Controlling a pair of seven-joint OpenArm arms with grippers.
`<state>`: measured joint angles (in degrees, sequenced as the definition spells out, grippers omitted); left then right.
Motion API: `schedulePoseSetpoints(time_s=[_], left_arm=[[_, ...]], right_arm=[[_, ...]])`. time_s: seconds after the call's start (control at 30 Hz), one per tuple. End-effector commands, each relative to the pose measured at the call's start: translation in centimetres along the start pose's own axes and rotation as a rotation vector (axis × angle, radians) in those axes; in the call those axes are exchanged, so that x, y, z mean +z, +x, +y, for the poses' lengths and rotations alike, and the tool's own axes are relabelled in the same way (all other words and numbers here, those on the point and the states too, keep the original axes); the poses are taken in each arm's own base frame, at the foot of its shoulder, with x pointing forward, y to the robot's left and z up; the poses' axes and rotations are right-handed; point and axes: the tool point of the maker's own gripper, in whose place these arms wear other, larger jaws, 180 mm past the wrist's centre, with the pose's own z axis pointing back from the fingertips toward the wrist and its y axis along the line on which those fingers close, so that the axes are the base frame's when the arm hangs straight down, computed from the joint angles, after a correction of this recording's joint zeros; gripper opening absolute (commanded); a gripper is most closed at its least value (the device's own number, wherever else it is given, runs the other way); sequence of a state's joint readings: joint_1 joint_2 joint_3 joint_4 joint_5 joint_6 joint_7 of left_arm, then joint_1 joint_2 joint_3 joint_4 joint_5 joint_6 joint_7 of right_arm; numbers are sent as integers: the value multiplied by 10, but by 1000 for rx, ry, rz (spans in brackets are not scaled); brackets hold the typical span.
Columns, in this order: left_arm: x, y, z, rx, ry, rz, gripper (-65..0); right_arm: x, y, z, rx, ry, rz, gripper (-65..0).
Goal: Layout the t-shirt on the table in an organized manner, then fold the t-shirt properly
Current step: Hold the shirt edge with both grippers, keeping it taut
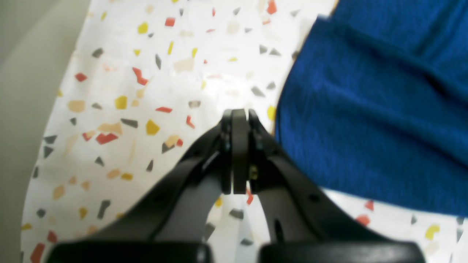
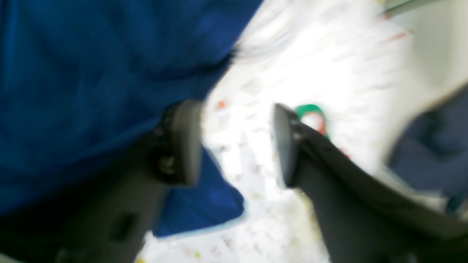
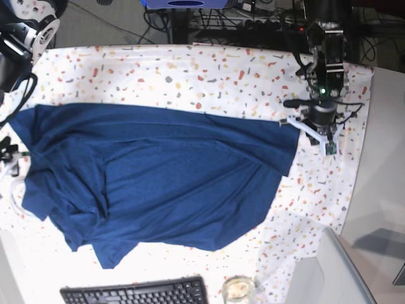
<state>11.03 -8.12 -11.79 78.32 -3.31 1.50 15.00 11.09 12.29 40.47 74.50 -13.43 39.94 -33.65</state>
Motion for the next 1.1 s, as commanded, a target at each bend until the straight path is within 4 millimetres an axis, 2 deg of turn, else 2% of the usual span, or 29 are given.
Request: schedulePoseSetpoints(time_s=[0.0, 0.1, 0.23, 0.3, 0.47, 0.5, 0.57, 0.63, 0.73, 0.87, 0.93, 1.07], left_arm=[[5, 11, 6, 7, 5, -67, -650], [17, 0, 17, 74, -5, -101, -650], [30, -16, 24, 242, -46, -95, -650], [35, -20, 17, 292, -96, -95, -650], [36, -12, 3, 296, -168, -111, -650], [35, -11, 3, 301, -168, -114, -620], [34, -6, 2, 309, -169, -125, -444], [33, -5, -1, 335, -164, -130, -303], [33, -9, -2, 385, -149, -126, -171], [29, -22, -5, 514, -143, -95, -148], [22, -19, -7, 567, -150, -96, -148], [9, -24, -26, 585, -194, -14, -148]], right_arm=[[10, 10, -16, -6, -43, -42, -246], [26, -11, -28, -94, -95, -52, -225], [43, -46, -29, -369, -90, -130, -219], [47, -59, -21, -439, -51, -162, -218], [58, -76, -10, -534, 18, -216, -218], [60, -79, -9, -545, 24, -220, -218], [62, -84, -5, -554, 38, -218, -218], [63, -89, -4, -557, 40, -211, -218], [64, -93, -4, -556, 39, -203, -218], [65, -95, -6, -550, 33, -199, -216], [66, -100, -6, -551, 32, -189, -216], [66, -103, -4, -560, 35, -184, -216]])
